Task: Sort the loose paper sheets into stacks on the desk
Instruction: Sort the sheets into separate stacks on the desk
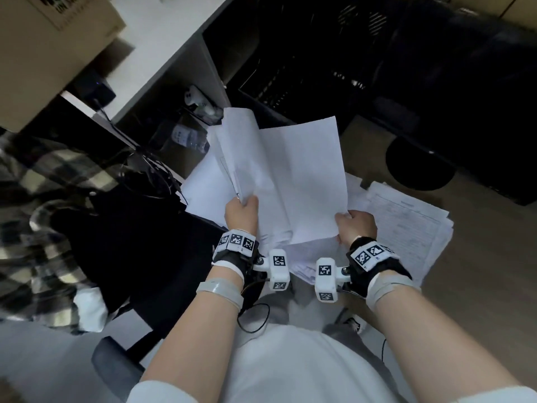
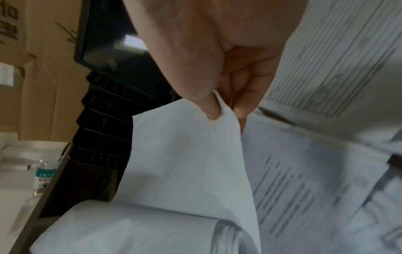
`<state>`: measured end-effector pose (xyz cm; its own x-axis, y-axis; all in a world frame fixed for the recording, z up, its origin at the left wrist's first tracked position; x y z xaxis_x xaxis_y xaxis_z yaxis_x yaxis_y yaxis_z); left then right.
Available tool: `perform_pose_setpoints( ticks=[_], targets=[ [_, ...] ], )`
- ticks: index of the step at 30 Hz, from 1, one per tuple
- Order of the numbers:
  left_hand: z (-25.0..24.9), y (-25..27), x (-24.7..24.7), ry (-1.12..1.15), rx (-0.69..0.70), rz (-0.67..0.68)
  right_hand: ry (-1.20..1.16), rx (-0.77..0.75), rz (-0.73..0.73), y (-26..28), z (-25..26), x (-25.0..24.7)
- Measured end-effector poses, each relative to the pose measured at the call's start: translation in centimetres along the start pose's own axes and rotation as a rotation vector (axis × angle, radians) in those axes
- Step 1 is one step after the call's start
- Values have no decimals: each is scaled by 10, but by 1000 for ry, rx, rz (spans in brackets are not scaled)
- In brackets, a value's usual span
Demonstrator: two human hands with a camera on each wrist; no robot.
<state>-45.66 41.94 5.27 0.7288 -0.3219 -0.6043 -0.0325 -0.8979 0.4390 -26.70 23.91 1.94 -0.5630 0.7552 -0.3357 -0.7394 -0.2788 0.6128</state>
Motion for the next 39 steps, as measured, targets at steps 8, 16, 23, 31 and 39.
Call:
perform_pose_setpoints(
  ticks=[8,16,23,31,39],
  targets=[
    [29,-78,-92,48,20,-143,-168,71,219,-4,24,155],
    [47,-98,-108,10,12,-62,-84,238,490,11,30,221],
    [29,-88,-71,-14,72,94,-242,190,469,20,42,181],
    [-20,-59,-13,150,109,360,-231,-105,236,22,66,115],
    [-33,-32,45,167,170,578,-291,-186,78,21,68,42]
  ],
)
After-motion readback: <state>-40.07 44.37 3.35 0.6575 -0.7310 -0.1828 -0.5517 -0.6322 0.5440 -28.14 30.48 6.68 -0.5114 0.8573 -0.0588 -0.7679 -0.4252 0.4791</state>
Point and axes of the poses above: each hand's wrist, its own y-axis away from the middle knuckle, its own x-axis out of the palm, z = x × y, the point moved 4 cm from there along -y, towards the middle knuckle, and after that the axes turned 14 degrees about -y, right-handed, at the moved point
